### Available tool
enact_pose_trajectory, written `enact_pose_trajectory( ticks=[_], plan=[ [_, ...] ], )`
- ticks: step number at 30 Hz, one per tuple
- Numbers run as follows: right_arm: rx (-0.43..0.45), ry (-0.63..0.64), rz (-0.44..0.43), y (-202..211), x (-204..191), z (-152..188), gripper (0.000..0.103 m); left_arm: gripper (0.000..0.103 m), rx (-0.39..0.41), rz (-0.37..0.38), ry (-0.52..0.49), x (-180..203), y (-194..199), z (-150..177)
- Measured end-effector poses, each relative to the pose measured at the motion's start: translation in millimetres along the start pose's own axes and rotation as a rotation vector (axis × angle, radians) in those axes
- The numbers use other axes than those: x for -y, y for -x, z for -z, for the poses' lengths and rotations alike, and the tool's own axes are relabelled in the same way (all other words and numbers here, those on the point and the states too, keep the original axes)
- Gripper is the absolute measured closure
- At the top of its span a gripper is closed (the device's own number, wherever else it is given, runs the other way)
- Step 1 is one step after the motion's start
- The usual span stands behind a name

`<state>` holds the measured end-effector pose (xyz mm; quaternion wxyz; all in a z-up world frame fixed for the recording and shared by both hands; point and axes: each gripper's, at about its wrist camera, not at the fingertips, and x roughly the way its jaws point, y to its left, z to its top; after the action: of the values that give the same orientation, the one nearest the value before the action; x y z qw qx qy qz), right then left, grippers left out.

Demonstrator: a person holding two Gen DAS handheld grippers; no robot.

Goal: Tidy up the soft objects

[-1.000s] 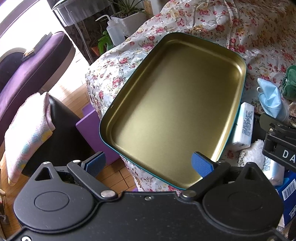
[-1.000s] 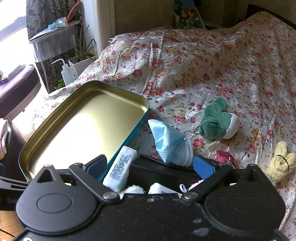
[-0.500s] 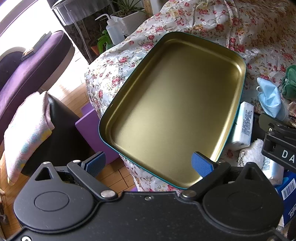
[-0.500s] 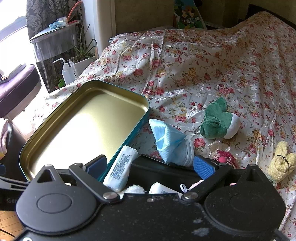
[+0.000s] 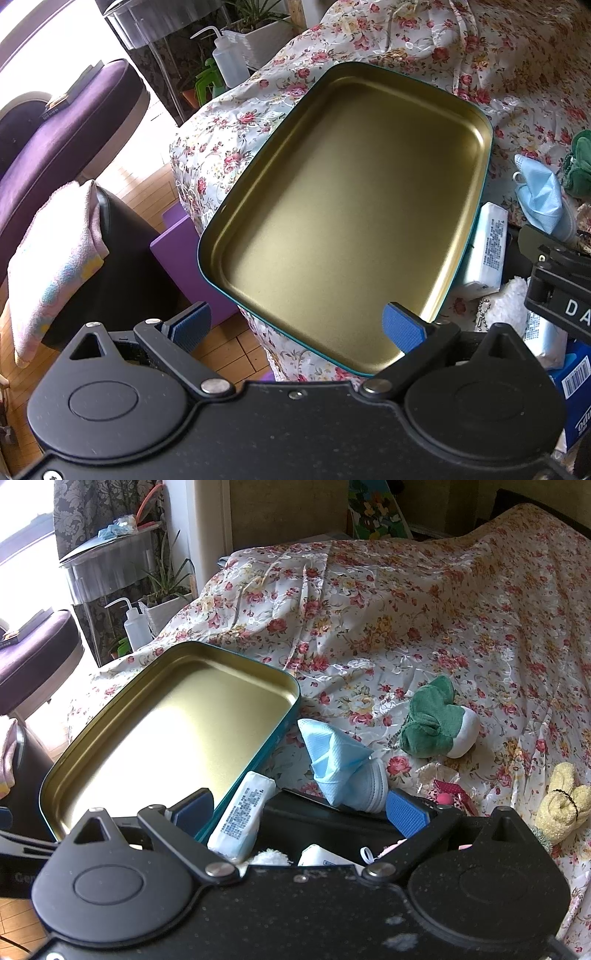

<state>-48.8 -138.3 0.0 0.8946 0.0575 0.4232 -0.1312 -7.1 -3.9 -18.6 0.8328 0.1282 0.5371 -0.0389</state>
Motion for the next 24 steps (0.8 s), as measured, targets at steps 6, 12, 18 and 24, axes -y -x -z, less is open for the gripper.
enact_pose_trajectory(
  ticks=[6, 12, 18, 24],
  plan=[
    [0.001, 0.000, 0.001, 0, 0, 0, 0.003, 0.006, -0.001, 0.000, 0.002, -1, -1, 0],
    [0.002, -0.002, 0.000, 0, -1, -2, 0.003, 0.006, -0.004, 0.007, 0.003, -2, -1, 0],
    [0.020, -0.011, -0.006, 6, 1, -3, 0.003, 0.006, 0.031, 0.047, 0.002, -1, 7, -2],
    [0.064, -0.071, 0.001, 18, 21, -11, 0.004, 0.006, 0.150, 0.127, -0.026, 5, 28, -4]
  ],
)
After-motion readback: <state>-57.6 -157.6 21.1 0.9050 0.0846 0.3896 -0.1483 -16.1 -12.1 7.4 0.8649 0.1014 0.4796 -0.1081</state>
